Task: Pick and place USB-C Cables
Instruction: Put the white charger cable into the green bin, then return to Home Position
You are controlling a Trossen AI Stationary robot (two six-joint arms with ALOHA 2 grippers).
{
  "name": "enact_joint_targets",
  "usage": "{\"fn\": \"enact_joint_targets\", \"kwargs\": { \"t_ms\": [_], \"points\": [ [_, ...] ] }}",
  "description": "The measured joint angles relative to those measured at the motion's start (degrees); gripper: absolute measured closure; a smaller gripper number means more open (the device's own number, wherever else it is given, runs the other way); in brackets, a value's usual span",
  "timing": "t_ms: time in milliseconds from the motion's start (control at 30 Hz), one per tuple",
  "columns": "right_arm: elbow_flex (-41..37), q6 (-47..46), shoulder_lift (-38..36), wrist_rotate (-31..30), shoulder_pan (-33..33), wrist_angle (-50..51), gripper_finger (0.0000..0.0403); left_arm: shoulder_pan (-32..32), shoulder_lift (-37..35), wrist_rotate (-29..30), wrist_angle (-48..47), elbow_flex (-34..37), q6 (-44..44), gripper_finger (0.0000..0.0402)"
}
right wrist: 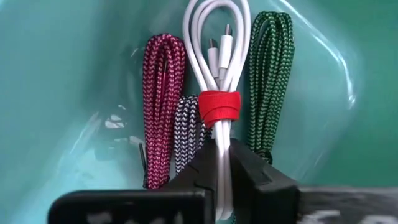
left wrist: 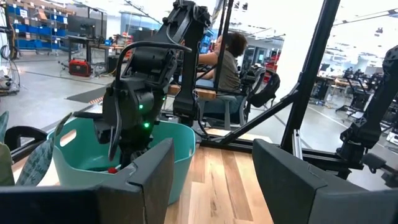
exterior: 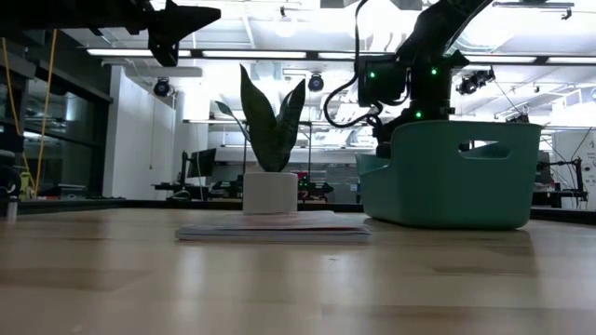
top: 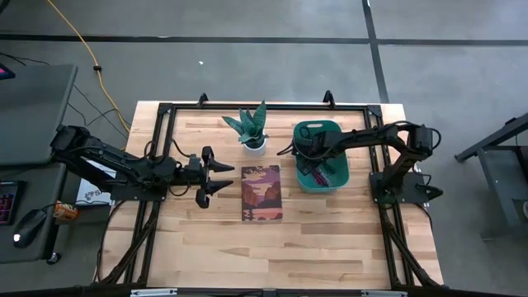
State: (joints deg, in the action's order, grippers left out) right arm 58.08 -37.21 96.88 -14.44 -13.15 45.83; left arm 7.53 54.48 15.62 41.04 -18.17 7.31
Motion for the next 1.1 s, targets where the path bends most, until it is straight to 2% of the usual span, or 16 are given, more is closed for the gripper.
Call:
{"fn": "enact_joint_targets", "kwargs": {
  "t_ms": [600,733,967,1100],
  "points": [
    [0.00,0.00,0.04,1.51,0.00,-0.14,0.0363,0.01,0.00,0.00,0.01,0.00,0.00,0.0206],
    [0.00,0.72,0.04,1.46,0.00,-0.06,0.0322,0.02,0.00,0.00,0.00,0.00,0.00,0.0206],
    [0.00,3.19,-0.35,1.35,0.00,0.82,0.0223,0.02,0.00,0.00,0.01,0.00,0.00,0.0206],
    [0.01,4.82,-2.34,1.18,0.00,2.15,0.0187,0.02,0.00,0.02,0.02,0.00,0.02,0.0206]
  ]
}}
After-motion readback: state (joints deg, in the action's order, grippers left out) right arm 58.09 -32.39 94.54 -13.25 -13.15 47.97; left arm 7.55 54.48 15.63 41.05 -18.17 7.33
